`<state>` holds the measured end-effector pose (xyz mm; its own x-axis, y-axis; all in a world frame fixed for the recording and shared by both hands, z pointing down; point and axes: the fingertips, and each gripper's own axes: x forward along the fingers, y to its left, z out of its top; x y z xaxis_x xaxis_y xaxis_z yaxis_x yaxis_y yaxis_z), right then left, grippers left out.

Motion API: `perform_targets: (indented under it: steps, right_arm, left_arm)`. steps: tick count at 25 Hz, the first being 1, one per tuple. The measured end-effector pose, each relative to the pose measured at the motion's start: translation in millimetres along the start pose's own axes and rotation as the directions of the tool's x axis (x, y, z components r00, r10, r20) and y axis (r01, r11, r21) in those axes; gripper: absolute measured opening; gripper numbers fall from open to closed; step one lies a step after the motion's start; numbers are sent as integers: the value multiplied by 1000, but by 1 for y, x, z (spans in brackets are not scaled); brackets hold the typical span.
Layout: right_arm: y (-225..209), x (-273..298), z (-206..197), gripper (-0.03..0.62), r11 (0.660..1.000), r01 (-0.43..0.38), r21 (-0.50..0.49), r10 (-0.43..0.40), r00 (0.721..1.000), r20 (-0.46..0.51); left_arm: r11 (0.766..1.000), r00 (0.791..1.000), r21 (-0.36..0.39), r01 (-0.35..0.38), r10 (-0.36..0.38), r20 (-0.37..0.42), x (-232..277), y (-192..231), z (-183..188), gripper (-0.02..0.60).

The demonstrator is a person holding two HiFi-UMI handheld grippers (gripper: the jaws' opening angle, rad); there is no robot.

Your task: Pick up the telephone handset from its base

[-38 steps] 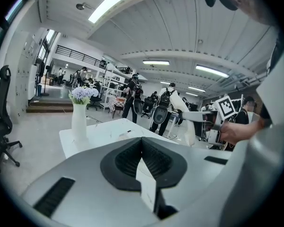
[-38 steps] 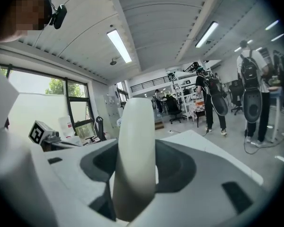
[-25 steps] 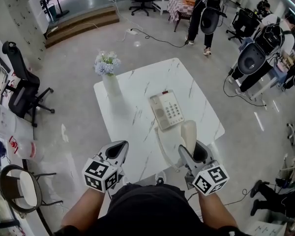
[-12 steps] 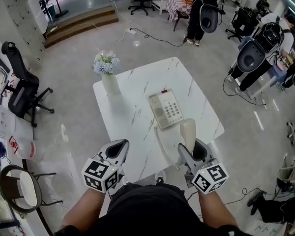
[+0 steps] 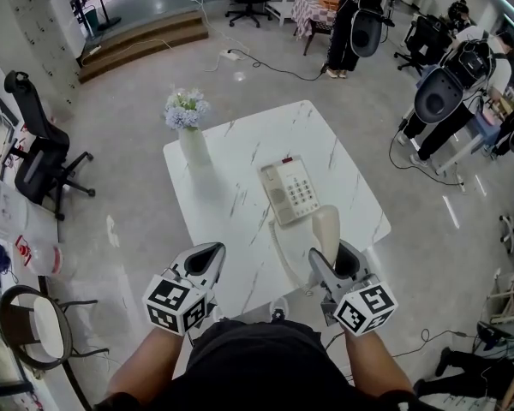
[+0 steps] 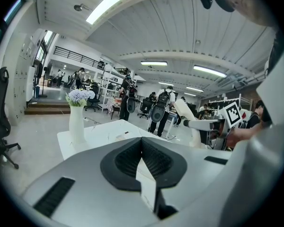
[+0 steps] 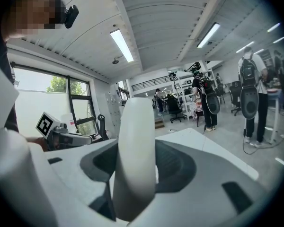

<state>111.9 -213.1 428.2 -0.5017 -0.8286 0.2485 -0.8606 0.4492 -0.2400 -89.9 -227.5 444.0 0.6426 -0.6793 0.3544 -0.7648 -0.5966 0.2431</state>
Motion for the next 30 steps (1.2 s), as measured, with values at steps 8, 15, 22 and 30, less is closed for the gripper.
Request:
perform_targets:
  steps: [8,15,22,30]
  right_arm:
    - [2,3,-3,213,1000,-5,-6,5,1000,-7]
    - [3,6,-2,213,1000,-8,-9,8,1000,-16]
    - [3,9,-4,213,1000,-12,-2,12,1000,-25]
    - [3,10,-7,215,1000,-16,1,16,999,-29]
  left_arm:
    - [1000,1000,-6,-2,2,0,-1,1,-4,3]
    - [1000,1000,11,-14,14,1,-3,3,-3,3]
    - [1000,1000,11,-14,14,-4,-1,3,-3,3]
    - [1000,1000,13,-14,15,-3,0,2,-3,3]
